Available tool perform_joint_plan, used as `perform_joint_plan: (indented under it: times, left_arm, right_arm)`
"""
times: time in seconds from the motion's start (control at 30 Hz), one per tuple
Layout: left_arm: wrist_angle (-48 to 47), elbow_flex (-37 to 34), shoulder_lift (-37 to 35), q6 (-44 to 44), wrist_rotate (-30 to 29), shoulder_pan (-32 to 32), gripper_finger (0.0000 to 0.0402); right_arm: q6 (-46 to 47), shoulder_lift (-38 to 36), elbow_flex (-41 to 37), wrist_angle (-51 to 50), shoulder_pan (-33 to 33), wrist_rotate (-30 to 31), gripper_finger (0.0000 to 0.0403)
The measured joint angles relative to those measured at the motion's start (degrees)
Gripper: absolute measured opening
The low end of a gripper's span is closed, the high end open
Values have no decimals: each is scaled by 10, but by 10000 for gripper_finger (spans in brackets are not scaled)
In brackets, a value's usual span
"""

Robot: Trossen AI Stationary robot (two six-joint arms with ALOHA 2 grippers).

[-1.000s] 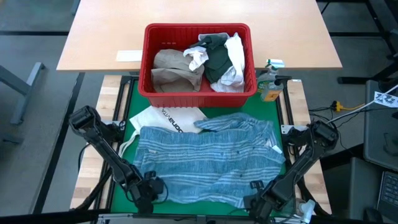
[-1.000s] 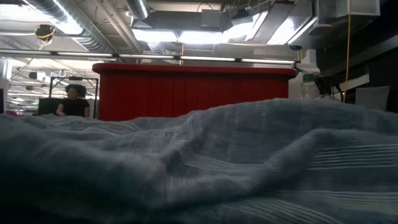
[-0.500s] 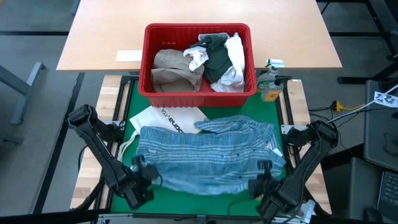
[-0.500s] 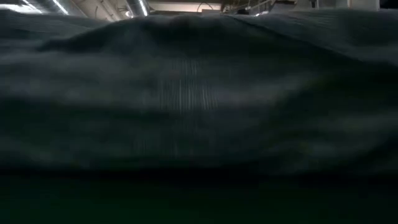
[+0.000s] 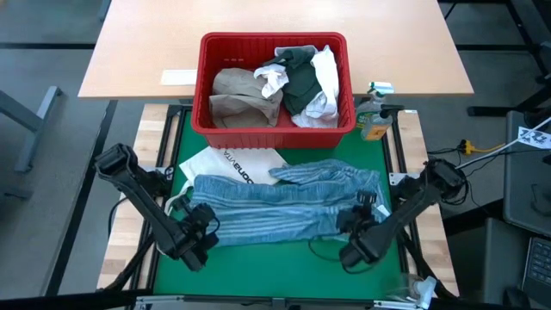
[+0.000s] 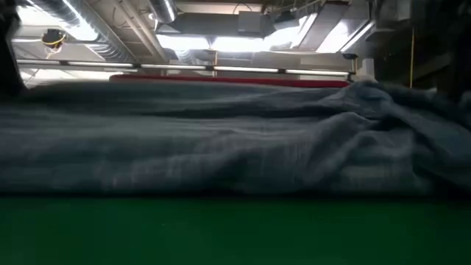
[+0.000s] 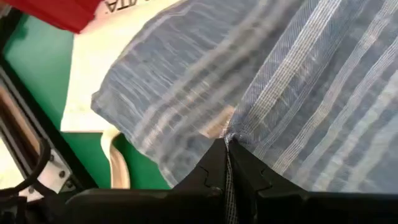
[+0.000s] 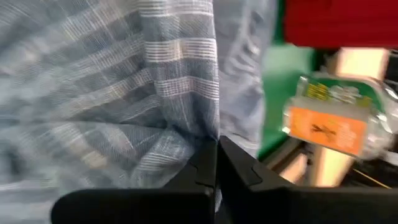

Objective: Fold Laundry from Bin
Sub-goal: Fold the blue polo shirt

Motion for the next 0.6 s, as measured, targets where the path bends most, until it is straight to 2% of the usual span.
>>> perform_joint_plan:
  times: [0.23,0.6]
  left_arm:
    - [41,-53,0,1,-11,32,0]
    - [53,-63,0,6,-8,51,0]
  right_arm:
    - [-6,0,-72,3,-42,9,7]
    - [-63,0,-75,-2,-72,39,7]
